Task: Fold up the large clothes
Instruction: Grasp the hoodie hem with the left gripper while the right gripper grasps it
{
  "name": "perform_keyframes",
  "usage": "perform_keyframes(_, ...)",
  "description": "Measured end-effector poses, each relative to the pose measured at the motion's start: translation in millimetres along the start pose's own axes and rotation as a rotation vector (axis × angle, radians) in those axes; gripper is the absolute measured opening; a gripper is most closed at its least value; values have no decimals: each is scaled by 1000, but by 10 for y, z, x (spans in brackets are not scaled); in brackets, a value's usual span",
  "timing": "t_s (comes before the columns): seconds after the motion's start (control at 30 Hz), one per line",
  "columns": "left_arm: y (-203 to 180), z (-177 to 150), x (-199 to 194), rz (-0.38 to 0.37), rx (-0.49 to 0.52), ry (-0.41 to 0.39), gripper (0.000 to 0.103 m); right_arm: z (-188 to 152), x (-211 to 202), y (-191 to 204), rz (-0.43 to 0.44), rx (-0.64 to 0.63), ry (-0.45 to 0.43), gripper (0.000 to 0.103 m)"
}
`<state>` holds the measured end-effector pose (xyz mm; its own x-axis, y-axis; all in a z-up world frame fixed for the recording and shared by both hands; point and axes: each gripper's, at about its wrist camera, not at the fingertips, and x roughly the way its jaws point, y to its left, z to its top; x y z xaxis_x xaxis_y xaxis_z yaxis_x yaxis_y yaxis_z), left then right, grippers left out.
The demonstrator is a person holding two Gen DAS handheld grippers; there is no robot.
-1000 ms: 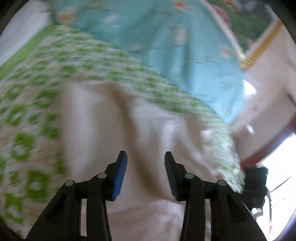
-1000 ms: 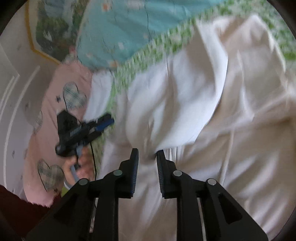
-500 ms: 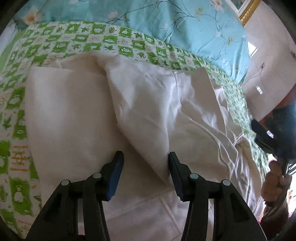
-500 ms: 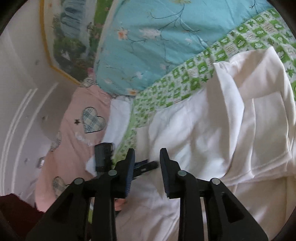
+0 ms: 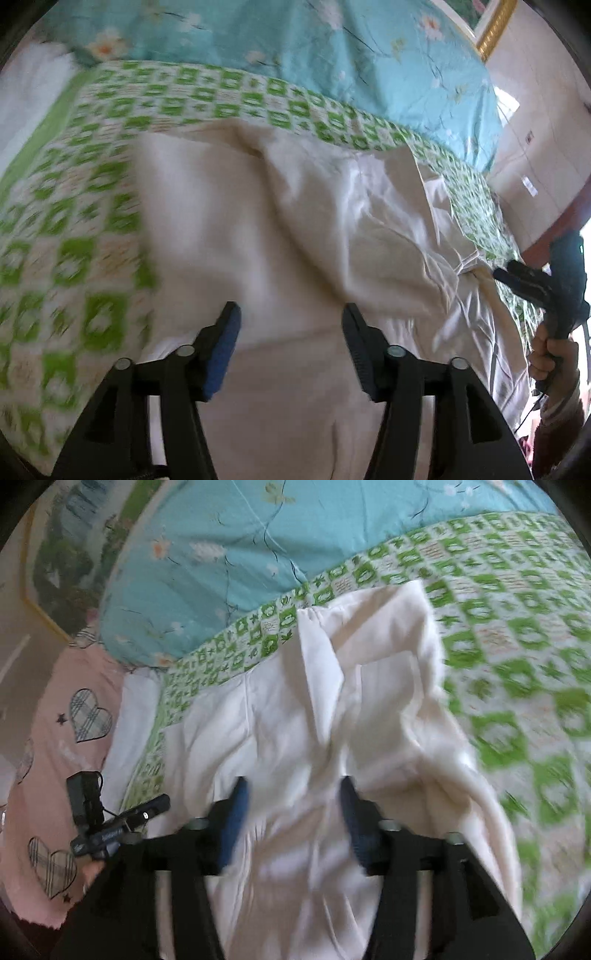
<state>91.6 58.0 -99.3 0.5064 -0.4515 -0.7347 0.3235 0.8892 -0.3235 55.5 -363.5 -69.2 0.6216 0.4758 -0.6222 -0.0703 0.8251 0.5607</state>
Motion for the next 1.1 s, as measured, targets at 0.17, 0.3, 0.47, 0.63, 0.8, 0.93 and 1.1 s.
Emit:
perform_keyframes(0.17,368,-480,-498,5,-132,-13,79,-305,-542,-245,-99,-34,0,61)
perform_keyframes(0.3,567,-950,-685,-11,-188,39,80,-579,-937,-647,-159,13,5,63)
perform_keyframes(0.47,606,-1576,-899,-84,-239,86,85,-958,-1083,-1021,-94,113,117,63)
perform_keyframes(0.63,379,-1920,-893,-245,-244,154,85,-1343,-1106,-891,103,78,191,58)
perform_keyframes(0.8,219,-1965,-894,-226,-182,133,43,-1534,-931,-931,210,155,191,15)
perform_keyframes(0.93,172,-1948,-803,-238,-167,162,16,-1500,-862,-801,234,114,159,12)
perform_keyframes(1.1,22,-1859,-939,-240,-109,102,13,-1419,-1036,-680,301,73,121,10)
